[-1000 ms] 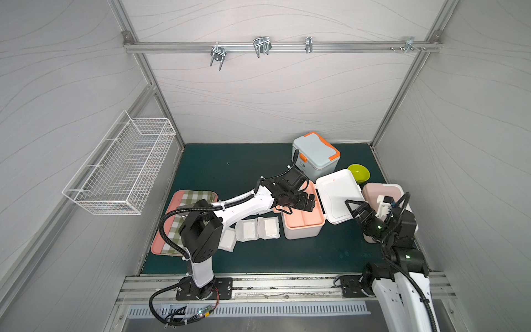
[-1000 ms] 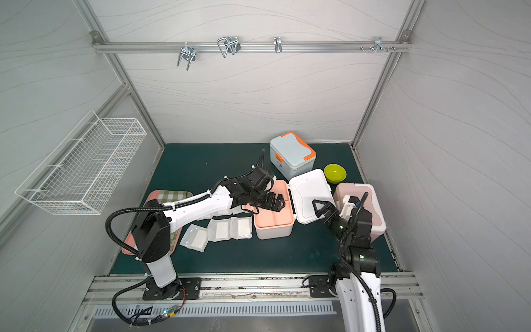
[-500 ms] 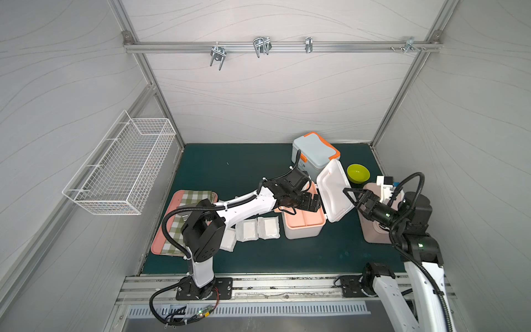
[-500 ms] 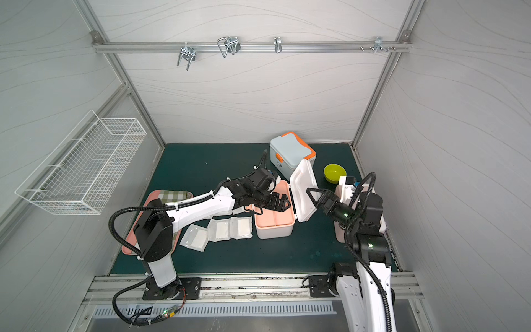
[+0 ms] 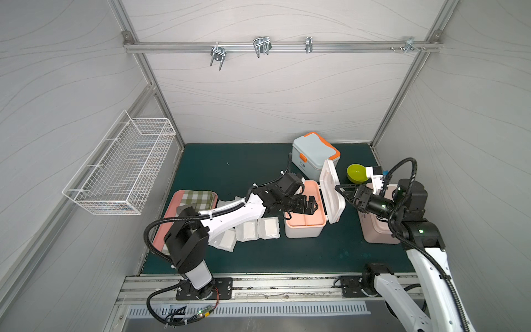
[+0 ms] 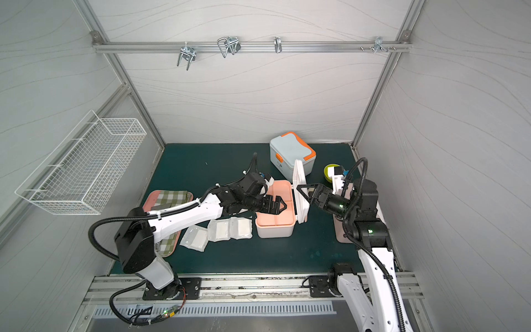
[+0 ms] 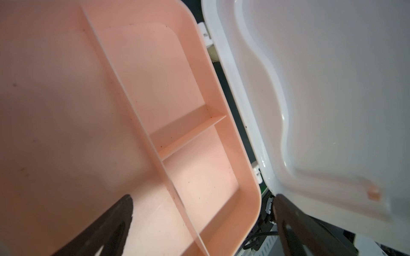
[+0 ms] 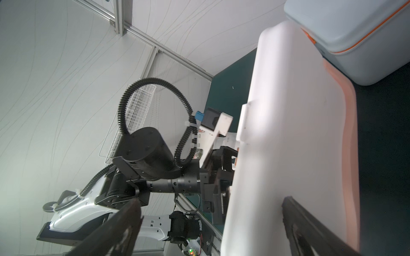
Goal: Open first aid kits and take out gauze
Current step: Close the lid of the first aid kit.
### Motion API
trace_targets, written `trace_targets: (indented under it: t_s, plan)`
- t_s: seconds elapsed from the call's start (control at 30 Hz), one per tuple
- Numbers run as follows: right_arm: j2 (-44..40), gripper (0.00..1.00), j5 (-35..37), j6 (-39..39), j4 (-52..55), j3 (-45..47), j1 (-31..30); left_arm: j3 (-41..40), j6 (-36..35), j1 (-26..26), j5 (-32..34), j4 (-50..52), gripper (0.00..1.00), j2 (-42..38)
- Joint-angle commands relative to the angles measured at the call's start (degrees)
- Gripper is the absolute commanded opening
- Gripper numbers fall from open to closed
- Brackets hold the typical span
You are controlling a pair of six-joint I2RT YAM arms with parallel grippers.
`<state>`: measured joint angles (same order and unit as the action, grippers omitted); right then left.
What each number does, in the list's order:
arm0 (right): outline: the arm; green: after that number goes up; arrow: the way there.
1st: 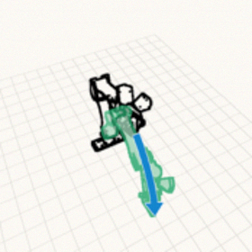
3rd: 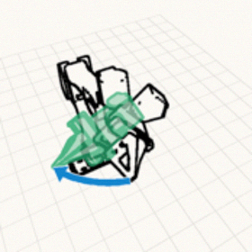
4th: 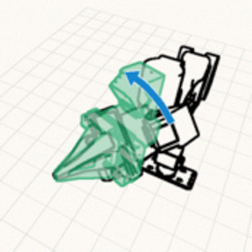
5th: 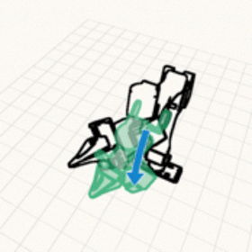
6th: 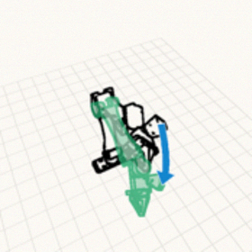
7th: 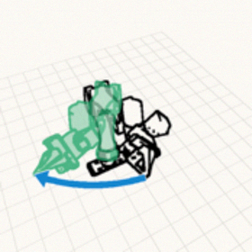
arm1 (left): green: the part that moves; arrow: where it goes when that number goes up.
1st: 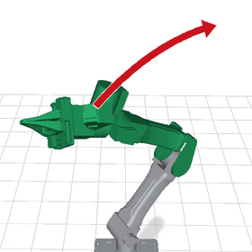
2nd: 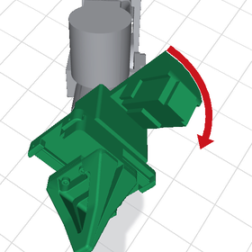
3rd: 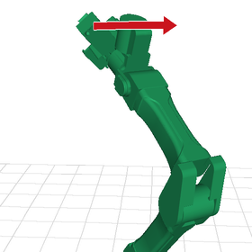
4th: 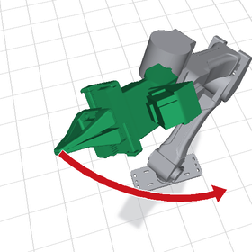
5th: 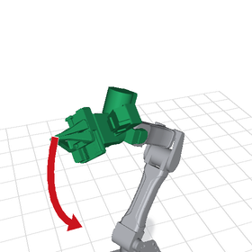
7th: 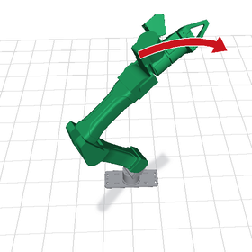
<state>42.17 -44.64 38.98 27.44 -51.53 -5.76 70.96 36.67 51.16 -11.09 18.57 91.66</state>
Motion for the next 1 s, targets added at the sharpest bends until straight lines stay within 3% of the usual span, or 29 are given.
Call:
trace_targets:
  t_s: [0.0,0.2,0.5,0.83,0.97]
  plan:
    - [1.7,0.99,0.2,-1.3,-0.5,-2.2,-3.7,-2.8,0.1,-0.5,4.4,-1.6,0.99,-7.2]
    - [5.2,0.99,4.9,-2.5,-0.2,-4.6,-12.0,-11.3,-0.5,-2.8,9.6,1.0,0.99,-19.6]
    - [10.5,0.99,10.6,-3.9,-0.5,-6.3,-23.4,-20.7,0.3,-8.4,9.8,3.8,0.99,-33.4]
    - [14.0,0.99,14.4,-6.7,3.5,-7.4,-28.2,-25.0,2.5,-15.4,-0.1,1.5,0.99,-36.1]
    - [13.7,0.99,22.1,-9.3,8.7,-8.9,-28.3,-25.9,3.7,-18.0,-5.4,-1.3,0.99,-34.8]
